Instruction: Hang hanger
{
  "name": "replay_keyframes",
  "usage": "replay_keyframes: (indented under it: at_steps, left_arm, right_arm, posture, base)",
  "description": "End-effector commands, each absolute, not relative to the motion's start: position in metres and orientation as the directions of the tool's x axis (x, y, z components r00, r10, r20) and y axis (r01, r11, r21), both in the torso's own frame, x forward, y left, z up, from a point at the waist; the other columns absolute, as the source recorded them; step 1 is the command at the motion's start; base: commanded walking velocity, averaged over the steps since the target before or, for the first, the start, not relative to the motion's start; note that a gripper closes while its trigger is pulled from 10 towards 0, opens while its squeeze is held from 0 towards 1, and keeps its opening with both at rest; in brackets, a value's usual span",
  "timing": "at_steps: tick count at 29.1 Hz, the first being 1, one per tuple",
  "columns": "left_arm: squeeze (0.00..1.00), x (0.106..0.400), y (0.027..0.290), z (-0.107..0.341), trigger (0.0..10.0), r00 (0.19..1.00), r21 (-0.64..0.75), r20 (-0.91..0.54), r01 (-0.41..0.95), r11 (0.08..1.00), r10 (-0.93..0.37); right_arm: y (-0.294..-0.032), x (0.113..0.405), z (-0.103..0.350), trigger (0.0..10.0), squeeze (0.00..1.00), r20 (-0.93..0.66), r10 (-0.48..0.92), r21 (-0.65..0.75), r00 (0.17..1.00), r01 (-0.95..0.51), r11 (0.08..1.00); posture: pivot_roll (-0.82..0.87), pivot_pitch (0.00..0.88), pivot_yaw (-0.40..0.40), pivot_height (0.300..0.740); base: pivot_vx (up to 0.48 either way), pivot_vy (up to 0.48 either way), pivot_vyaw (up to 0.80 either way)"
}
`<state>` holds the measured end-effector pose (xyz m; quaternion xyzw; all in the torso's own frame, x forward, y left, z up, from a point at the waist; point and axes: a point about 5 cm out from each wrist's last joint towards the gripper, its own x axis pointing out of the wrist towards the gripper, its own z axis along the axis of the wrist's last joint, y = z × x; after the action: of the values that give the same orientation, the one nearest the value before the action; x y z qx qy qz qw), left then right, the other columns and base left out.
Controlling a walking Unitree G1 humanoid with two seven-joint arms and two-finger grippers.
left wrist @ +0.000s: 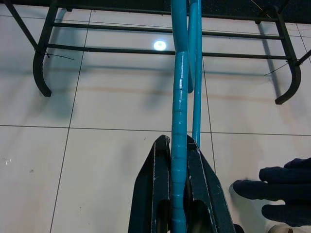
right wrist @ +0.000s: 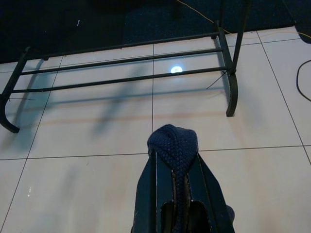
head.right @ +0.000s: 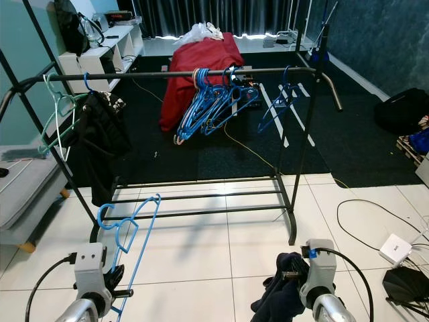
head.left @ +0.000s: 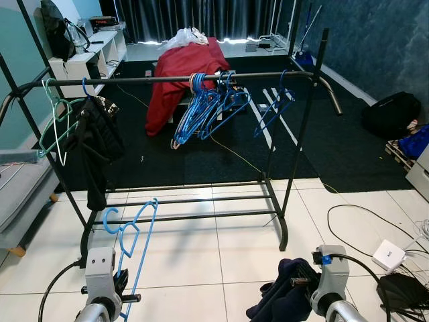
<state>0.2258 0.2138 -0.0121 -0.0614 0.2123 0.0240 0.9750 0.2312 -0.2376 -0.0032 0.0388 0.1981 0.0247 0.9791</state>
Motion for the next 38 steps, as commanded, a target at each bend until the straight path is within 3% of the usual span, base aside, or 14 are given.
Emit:
replay_keyframes:
  at_steps: [1, 38]
  left_arm:
    - [0.00, 0.2260, 0.2193, -0.0112, 10.0, 0.910, -0.098, -0.414, -0.076, 0.992, 0.029]
    - [0.00, 0.2266, 0.2198, -0.0110, 10.0, 0.910, -0.099, -0.414, -0.076, 0.992, 0.029]
  right_arm:
    - [-0.2368, 0.2327, -0.0023, 10.0, 0.00, -0.380, 0.062, 0.090, 0.923, -0.030, 0.995]
    - [-0.2362, 0.2335, -0.0025, 10.0, 0.00, -0.381, 0.065, 0.091, 0.922, -0.033, 0.995]
  posture:
    - [0.02, 0.021, 0.015, 0.735]
    - [0.02, 0.028, 0.012, 0.735]
  base:
    - [0.000, 0.000, 0.00]
    - [0.000, 0.000, 0.00]
